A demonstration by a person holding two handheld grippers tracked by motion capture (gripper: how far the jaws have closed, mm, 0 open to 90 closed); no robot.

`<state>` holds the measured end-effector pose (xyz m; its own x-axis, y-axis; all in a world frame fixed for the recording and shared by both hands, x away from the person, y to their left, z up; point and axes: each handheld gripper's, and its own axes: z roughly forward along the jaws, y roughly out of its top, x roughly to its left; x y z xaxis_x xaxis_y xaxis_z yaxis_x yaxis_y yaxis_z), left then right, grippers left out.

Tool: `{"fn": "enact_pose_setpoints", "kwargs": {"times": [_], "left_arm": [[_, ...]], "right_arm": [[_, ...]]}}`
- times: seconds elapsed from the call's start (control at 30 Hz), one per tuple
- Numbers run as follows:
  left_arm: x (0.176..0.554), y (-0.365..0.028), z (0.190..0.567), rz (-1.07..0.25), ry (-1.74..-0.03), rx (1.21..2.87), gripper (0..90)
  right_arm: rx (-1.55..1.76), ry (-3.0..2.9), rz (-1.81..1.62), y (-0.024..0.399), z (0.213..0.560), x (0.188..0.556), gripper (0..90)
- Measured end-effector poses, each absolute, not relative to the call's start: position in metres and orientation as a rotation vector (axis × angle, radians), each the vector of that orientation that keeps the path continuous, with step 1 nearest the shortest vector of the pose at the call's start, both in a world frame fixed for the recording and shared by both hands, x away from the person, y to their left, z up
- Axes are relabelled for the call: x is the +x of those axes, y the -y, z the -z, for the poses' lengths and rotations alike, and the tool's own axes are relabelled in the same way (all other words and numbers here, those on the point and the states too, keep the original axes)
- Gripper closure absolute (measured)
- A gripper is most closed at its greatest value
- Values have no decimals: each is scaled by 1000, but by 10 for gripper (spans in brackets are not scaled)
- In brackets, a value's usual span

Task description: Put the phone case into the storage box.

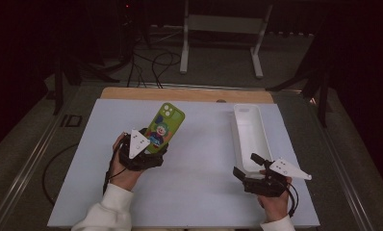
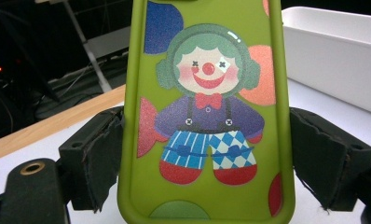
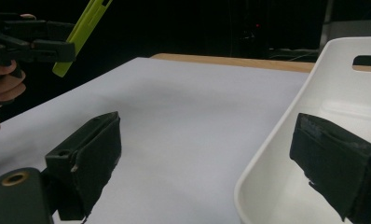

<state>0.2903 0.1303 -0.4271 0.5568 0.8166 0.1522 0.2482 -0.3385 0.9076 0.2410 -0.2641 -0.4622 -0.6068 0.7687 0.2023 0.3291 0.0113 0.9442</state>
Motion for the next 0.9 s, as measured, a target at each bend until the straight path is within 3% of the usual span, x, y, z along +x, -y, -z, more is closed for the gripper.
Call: {"fn": "enact_pose_setpoints", "kwargs": {"times": [0.9], "left_arm": [[289,-105,424,-758,-776,1898,159]], "right_arm": [[1111,-2003,-1673,244,430,265,86]]}}
